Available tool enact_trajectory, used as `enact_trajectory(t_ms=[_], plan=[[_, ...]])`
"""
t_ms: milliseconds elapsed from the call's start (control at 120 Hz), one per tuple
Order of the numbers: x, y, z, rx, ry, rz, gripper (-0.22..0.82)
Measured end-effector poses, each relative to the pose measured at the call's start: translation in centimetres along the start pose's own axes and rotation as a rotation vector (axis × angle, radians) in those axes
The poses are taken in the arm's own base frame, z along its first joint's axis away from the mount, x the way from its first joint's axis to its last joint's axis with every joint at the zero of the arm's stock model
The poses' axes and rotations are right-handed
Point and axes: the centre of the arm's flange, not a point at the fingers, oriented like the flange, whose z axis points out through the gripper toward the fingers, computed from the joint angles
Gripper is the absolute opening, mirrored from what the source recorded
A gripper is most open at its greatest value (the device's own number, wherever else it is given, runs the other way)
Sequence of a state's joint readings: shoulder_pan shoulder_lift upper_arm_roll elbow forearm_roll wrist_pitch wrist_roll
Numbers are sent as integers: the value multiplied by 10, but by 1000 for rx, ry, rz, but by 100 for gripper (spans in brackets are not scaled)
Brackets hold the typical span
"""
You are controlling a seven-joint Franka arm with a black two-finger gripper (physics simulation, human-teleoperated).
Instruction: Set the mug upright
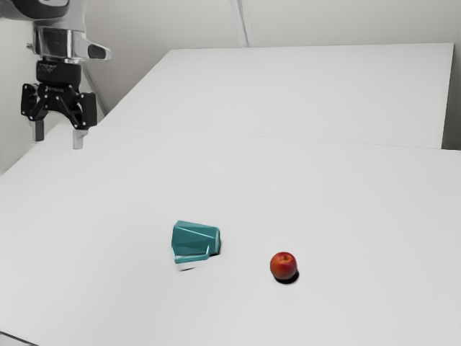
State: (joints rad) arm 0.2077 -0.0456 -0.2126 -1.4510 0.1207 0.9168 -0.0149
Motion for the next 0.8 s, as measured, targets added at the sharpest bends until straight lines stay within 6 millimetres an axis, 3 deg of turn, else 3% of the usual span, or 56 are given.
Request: enact_trajectory(t_ms=[92, 142, 175, 250, 308, 358, 425, 475, 667, 800], plan=[[23, 8, -14, -15, 159, 20, 60], [38, 15, -11, -40, 214, 39, 60], [54, 23, 8, -82, 219, 59, 60], [97, 25, 77, -272, 204, 66, 60], [124, 1, 127, -484, 221, -5, 60], [137, -30, 154, -653, 268, -94, 60], [146, -65, 176, -813, 344, -197, 60], [151, -74, 195, -906, 377, -250, 60], [161, -35, 265, -1079, 399, -297, 60], [160, -34, 294, -1104, 435, -316, 60]])
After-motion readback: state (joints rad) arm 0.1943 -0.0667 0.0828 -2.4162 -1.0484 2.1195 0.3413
